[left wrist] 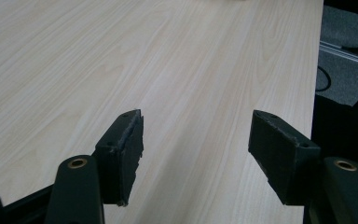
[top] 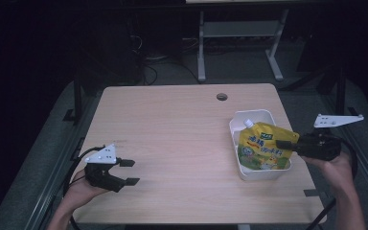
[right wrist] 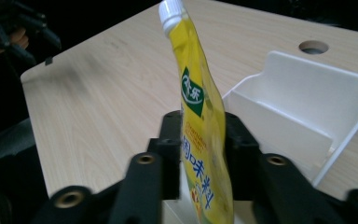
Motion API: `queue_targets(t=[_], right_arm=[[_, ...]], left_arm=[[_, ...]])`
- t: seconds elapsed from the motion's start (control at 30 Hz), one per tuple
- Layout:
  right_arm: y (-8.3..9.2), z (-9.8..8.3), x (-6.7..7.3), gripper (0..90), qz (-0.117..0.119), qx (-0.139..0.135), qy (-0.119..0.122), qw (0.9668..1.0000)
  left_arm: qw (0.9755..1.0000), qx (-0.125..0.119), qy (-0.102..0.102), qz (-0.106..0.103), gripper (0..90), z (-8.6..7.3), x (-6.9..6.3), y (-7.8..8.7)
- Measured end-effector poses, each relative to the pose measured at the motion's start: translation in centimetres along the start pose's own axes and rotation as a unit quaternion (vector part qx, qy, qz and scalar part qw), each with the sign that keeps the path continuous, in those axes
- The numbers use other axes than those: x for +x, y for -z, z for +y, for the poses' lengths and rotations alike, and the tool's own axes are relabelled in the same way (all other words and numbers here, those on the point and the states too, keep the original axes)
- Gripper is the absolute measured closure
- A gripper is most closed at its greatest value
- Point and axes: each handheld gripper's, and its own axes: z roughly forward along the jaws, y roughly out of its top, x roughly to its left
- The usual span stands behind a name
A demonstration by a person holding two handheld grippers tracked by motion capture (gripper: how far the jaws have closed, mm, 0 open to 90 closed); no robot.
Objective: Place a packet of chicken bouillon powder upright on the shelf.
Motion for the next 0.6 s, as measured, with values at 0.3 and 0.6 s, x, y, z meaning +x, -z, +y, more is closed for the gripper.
queue_targets(t=[0.3, 0.6], right_arm=[[0.9, 0.5, 0.3, 54.8, -0.028, -0.020, -0.016, 0.9993], [1.9, -1.5, 0.2, 42.9, -0.043, -0.021, -0.037, 0.9982]], left_arm=[[1.0000, 0.002, -0.001, -0.001, 34.1, -0.1, 0.0, 0.1], [1.0000, 0.005, 0.000, -0.001, 33.1, -0.1, 0.0, -0.1]])
